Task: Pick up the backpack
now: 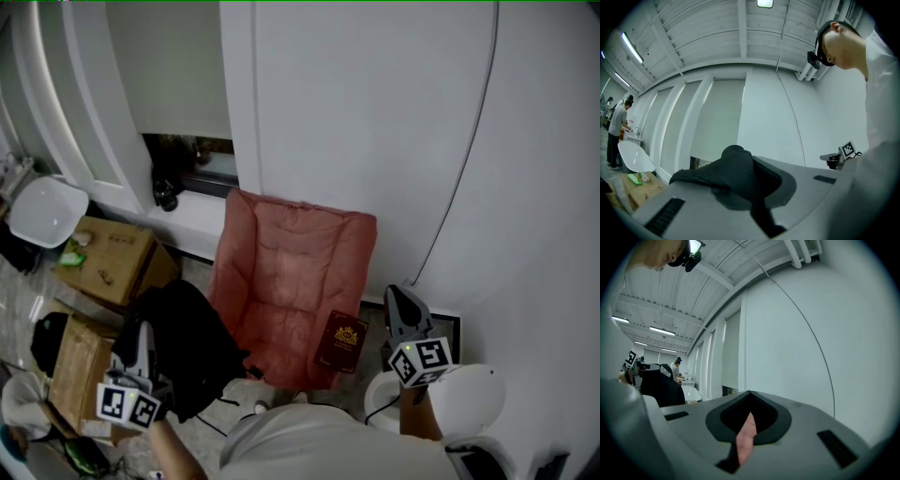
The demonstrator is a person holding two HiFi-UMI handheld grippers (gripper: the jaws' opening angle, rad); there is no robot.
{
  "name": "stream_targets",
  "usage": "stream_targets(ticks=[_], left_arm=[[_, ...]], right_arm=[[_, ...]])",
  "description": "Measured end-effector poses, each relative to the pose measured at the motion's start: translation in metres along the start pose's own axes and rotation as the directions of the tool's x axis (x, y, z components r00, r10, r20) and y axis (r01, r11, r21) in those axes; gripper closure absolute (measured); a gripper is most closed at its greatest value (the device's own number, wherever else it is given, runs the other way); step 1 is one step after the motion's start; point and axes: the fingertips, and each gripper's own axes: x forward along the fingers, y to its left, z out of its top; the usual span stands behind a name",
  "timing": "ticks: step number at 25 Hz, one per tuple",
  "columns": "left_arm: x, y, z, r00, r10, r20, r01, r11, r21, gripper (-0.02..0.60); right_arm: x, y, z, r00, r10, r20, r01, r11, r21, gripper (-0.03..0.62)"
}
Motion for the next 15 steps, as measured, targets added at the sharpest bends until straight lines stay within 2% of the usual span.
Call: stream_targets(ticks=[15], left_arm=[[-0.012, 0.004, 0.002, 1.0, 0.005, -0.007, -0.005, 1.0, -0.004, 0.565]], right_arm=[[-0.006, 0.018, 0.005, 1.0, 0.015, 0.012, -0.015, 0.999, -0.051, 0.574]])
